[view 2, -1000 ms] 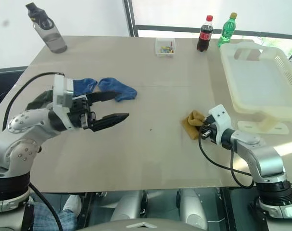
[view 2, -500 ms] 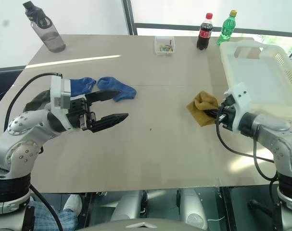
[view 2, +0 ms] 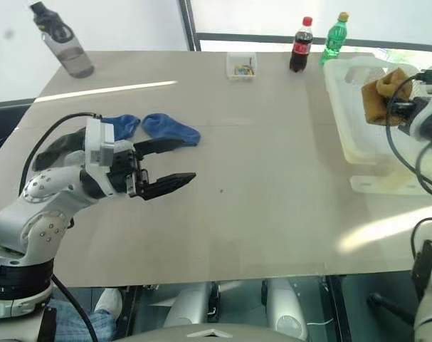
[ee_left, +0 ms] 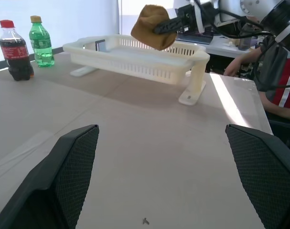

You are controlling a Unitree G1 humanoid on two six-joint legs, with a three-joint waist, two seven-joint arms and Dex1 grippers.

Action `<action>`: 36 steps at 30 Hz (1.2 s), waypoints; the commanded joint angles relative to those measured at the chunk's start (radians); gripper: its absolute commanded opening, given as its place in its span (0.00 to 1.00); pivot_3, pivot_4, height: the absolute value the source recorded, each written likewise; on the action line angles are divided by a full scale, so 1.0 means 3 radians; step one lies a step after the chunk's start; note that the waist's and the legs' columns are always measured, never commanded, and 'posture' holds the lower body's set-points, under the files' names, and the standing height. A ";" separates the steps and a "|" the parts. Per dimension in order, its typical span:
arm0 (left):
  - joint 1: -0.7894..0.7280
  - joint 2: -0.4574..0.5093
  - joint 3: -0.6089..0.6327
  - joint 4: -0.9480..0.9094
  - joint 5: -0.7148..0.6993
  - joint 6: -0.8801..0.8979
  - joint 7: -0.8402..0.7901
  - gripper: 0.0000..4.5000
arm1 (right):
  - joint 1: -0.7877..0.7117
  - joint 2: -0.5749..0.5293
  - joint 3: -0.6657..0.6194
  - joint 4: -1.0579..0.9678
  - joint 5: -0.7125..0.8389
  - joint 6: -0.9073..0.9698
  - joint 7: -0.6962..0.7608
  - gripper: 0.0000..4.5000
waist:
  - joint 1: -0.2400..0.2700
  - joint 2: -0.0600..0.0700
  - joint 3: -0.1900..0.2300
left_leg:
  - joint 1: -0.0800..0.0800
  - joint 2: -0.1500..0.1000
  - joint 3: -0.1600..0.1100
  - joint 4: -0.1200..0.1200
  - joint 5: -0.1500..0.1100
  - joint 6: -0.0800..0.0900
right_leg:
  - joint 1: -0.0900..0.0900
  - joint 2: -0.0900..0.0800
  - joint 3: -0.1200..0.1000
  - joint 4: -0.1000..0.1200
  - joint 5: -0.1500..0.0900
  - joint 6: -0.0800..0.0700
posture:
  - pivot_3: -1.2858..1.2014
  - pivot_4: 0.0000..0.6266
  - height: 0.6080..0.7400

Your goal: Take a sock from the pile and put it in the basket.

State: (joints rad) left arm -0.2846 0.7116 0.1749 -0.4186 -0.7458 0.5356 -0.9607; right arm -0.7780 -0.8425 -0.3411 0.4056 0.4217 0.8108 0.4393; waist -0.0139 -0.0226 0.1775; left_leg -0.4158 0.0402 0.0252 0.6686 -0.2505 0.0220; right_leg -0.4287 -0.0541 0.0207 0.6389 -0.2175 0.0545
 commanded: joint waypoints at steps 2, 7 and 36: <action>-0.0048 -0.0013 0.0000 -0.0029 0.0011 -0.0087 -0.0020 1.00 | -0.0268 -0.0030 0.0096 0.0618 -0.0341 -0.0523 -0.0120 0.00 | -0.0003 0.0002 0.0001 | 0.0000 0.0000 0.0001 0.0000 0.0000 0.0000 | -0.0001 0.0000 0.0001 0.0000 0.0000 0.0000 | 0.52 0.24 1.00; -0.0045 -0.0024 -0.0032 -0.0038 0.0047 -0.0102 -0.0018 1.00 | -0.0399 0.0042 0.0162 0.1100 -0.0506 -0.0836 -0.0136 0.00 | -0.0004 0.0002 0.0001 | 0.0000 0.0000 0.0003 -0.0001 0.0000 0.0000 | -0.0001 0.0001 0.0005 0.0000 0.0000 0.0000 | 0.52 0.24 1.00; 0.0239 0.0143 0.0100 -0.0233 0.0069 0.0179 0.0266 1.00 | 0.2046 -0.0119 -0.0214 -0.2293 0.1002 -0.0395 0.1889 0.89 | 0.0030 0.0005 0.0001 | 0.0005 0.0001 -0.0007 0.0005 0.0000 0.0000 | 0.0006 -0.0001 -0.0005 0.0009 0.0000 0.0001 | 0.52 0.24 1.00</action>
State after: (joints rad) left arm -0.2361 0.7403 0.1616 -0.4316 -0.7126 0.5897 -0.8956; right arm -0.2087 -0.8661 -0.3314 -0.1868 0.6579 0.6738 0.9673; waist -0.0048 -0.0212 0.1779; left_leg -0.4142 0.0405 0.0230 0.6703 -0.2505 0.0219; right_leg -0.4268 -0.0543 0.0193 0.6417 -0.2175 0.0550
